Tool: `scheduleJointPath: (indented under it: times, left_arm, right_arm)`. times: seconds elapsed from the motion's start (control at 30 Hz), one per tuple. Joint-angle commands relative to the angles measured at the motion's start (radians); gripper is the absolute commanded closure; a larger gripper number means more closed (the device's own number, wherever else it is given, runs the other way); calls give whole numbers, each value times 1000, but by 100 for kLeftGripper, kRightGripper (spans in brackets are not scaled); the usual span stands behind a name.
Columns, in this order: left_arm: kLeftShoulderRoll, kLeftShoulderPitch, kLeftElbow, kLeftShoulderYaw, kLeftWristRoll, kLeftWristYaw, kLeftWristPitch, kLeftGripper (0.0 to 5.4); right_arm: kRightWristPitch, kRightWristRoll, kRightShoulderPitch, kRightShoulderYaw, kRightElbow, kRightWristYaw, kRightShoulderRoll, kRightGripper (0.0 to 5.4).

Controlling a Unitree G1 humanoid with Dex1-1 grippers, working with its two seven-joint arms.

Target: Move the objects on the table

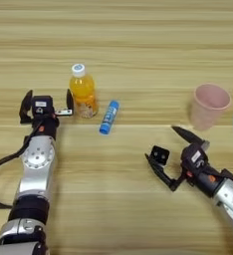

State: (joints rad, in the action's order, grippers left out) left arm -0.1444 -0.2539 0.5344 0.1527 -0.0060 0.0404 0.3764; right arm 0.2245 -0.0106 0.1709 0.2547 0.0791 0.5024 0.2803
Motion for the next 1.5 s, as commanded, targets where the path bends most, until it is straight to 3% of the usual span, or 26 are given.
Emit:
scheduleJointPath:
  times: [0.03,0.2,0.5,0.87,1.13,1.5]
  left_arm:
    - [-4,2,-2,1,8,15,-18,2]
    - [-4,4,-3,1,5,17,-21,2]
    - [-4,4,-3,-1,3,14,-22,2]
    - [1,5,-4,-3,5,17,-20,0]
    - [2,3,-1,-3,7,18,-19,0]
    - [2,2,3,-3,8,20,-16,0]
  right_arm:
    - [-17,29,-33,24,-68,10,3,0]
    - [-28,32,-47,45,-116,23,-5,0]
    - [-113,-19,-60,37,-160,46,-21,0]
    - [-310,-85,-62,31,-160,86,-10,152]
    - [-325,-88,-61,36,-148,95,-6,246]
    - [-281,-87,-46,43,-123,117,1,257]
